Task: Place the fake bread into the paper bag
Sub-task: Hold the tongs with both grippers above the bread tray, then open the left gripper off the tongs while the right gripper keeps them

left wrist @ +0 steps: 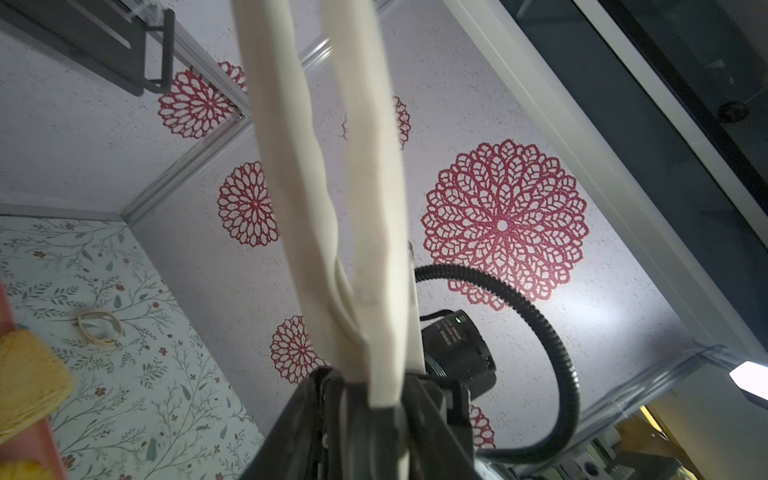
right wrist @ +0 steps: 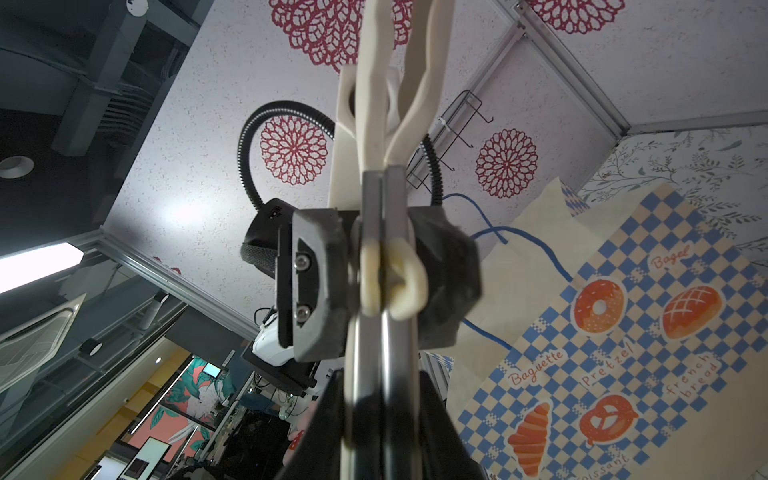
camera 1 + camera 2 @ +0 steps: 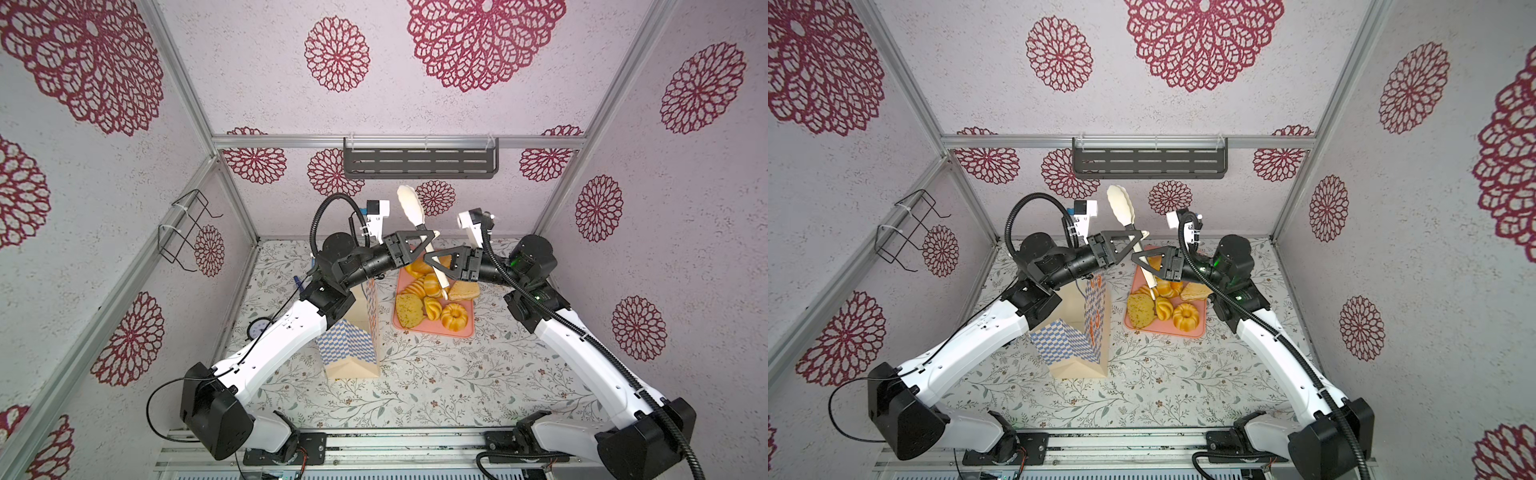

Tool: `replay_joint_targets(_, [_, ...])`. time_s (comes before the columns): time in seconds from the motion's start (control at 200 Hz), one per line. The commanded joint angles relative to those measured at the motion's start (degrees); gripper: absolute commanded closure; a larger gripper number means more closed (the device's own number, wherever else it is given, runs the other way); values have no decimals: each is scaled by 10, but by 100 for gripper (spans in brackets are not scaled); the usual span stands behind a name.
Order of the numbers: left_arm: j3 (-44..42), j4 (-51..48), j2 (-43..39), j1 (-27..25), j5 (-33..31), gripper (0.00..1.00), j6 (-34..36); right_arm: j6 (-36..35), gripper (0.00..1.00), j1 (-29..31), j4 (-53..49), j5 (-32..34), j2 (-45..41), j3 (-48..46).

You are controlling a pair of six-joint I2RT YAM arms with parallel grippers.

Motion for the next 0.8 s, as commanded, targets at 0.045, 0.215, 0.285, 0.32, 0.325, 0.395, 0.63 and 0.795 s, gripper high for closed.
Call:
replay_joint_targets(0.045, [14,36,10,7,13,87,-16,-32,75,-1,-4,-11,-18,4])
replay_joint_targets(0.215, [12,38,10,7,16,100,-18,-98,2,-5,-82,33,-25,21])
replay_joint_targets(0.285, [11,37,8,8,16,100,-17,-128,1,-10,-115,59,-32,29])
replay_joint_targets(0.32, [11,37,8,9,16,100,-18,-130,1,-15,-121,66,-36,29])
replay_joint_targets(0.325, [11,37,8,9,16,100,-18,-129,1,-17,-121,67,-36,29])
replay_joint_targets(0.395, [11,36,7,10,16,100,-16,-99,1,-35,-90,73,-44,7])
replay_joint_targets(0.63, [15,33,11,12,18,100,-16,116,1,-85,164,-9,-5,-70])
replay_joint_targets(0.795, [15,17,8,13,8,100,-6,22,1,-80,58,46,-52,-59])
